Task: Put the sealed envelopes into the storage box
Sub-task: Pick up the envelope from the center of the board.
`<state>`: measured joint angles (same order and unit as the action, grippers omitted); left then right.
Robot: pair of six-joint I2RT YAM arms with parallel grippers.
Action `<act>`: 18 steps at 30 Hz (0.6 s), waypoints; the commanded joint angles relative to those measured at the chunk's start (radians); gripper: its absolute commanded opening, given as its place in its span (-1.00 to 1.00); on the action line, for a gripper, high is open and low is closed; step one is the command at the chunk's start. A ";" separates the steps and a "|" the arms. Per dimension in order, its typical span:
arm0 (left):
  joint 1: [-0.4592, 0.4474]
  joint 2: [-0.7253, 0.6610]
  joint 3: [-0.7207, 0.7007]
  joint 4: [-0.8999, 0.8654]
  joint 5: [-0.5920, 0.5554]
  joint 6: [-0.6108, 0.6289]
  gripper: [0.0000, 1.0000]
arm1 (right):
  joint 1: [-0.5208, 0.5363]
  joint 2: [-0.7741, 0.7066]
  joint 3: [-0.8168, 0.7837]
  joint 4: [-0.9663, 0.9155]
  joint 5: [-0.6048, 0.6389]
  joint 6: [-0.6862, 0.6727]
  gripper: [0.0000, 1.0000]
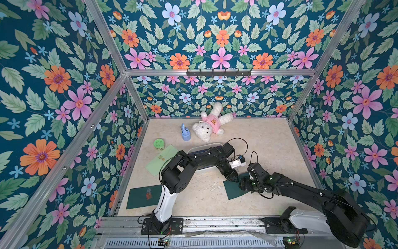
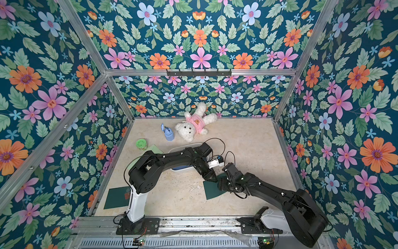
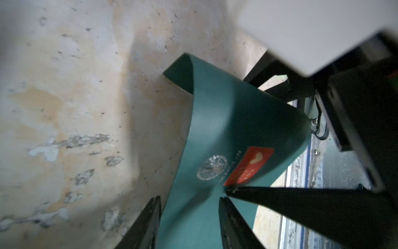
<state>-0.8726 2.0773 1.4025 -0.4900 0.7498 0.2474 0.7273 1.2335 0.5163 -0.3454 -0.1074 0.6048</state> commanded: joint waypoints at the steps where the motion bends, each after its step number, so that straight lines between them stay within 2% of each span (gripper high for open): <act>1: -0.008 0.003 0.000 -0.018 0.051 0.030 -0.08 | 0.002 0.014 -0.012 -0.079 -0.037 0.008 0.58; 5: -0.008 -0.006 -0.009 -0.008 0.040 0.025 -0.21 | 0.001 0.018 -0.016 -0.069 -0.039 0.005 0.58; 10: 0.005 -0.012 -0.006 0.014 0.000 0.010 -0.10 | 0.001 0.011 -0.025 -0.061 -0.050 0.000 0.57; 18: 0.015 0.029 0.054 -0.010 0.036 0.035 -0.05 | 0.008 -0.008 -0.027 -0.058 -0.059 -0.006 0.57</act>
<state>-0.8562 2.0937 1.4414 -0.4858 0.7559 0.2611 0.7311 1.2209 0.4988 -0.3187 -0.1139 0.5926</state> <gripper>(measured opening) 0.476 0.784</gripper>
